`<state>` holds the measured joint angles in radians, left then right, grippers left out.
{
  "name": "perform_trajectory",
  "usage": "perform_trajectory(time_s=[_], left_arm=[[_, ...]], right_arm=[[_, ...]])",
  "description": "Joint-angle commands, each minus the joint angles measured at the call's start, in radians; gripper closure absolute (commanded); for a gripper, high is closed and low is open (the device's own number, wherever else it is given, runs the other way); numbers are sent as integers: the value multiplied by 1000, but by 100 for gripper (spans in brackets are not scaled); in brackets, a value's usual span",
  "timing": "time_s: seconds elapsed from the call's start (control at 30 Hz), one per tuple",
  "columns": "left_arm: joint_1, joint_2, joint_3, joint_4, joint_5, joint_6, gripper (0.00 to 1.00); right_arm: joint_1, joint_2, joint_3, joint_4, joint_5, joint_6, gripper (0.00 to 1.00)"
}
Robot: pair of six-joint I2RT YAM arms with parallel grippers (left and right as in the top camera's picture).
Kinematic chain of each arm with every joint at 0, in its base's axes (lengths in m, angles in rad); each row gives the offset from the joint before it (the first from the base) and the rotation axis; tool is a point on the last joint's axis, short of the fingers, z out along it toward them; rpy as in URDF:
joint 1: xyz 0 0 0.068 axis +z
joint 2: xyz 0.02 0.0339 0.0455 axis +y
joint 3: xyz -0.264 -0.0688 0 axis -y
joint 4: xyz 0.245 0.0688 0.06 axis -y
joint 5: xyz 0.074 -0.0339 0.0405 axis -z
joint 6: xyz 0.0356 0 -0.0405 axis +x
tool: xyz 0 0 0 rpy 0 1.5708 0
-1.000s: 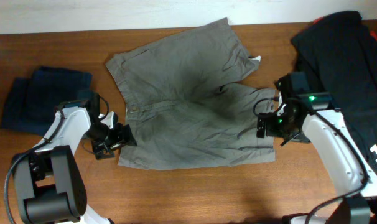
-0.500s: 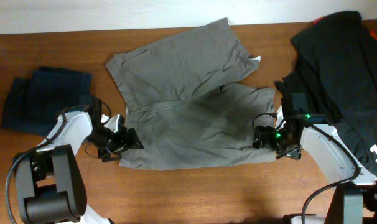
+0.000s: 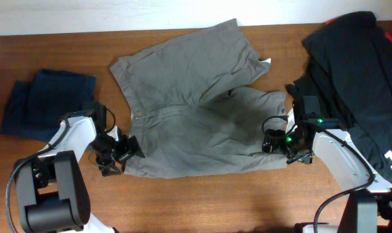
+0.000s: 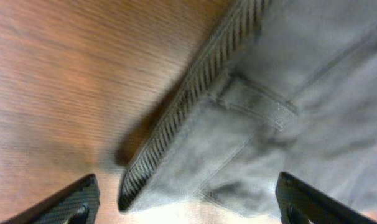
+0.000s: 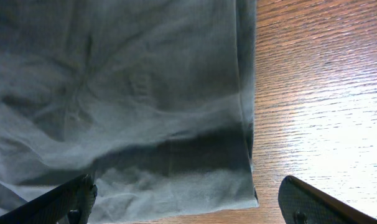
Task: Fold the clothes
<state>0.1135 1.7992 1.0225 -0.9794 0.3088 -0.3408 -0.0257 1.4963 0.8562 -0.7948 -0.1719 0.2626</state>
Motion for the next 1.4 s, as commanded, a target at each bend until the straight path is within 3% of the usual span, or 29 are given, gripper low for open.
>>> perform_trajectory(time_s=[0.0,0.13,0.2,0.37,0.67,0.7,0.8,0.87,0.9,1.23,1.37], left_arm=[[2,1,-8,6,-19,-175,7],[-9,1,-8,-26,39,-211,8],[-11,1,-18,-32,40,-270,16],[-11,1,-75,-3,39,-320,21],[-10,1,-124,112,31,-324,34],[-8,1,-124,117,27,-319,46],[-6,1,-119,124,15,-309,61],[-6,0,-114,128,6,-288,84],[-6,0,-111,127,0,-274,100],[-6,-59,-108,78,-87,-245,100],[-6,-140,-108,58,-124,-218,100]], right_arm=[[-8,-2,-7,2,-8,8,2],[-8,-2,-7,3,-8,8,2],[-8,-2,-7,3,-8,8,2],[-8,-2,-7,3,-8,8,2],[-8,-2,-7,2,-8,8,1],[-8,-2,-7,2,-8,8,2],[-8,-2,-7,2,-8,8,2],[-8,-2,-7,0,-8,8,2],[-8,-2,-7,0,-8,8,2],[-10,-2,-7,-2,-8,10,1],[-9,-2,-7,-32,-1,88,1]])
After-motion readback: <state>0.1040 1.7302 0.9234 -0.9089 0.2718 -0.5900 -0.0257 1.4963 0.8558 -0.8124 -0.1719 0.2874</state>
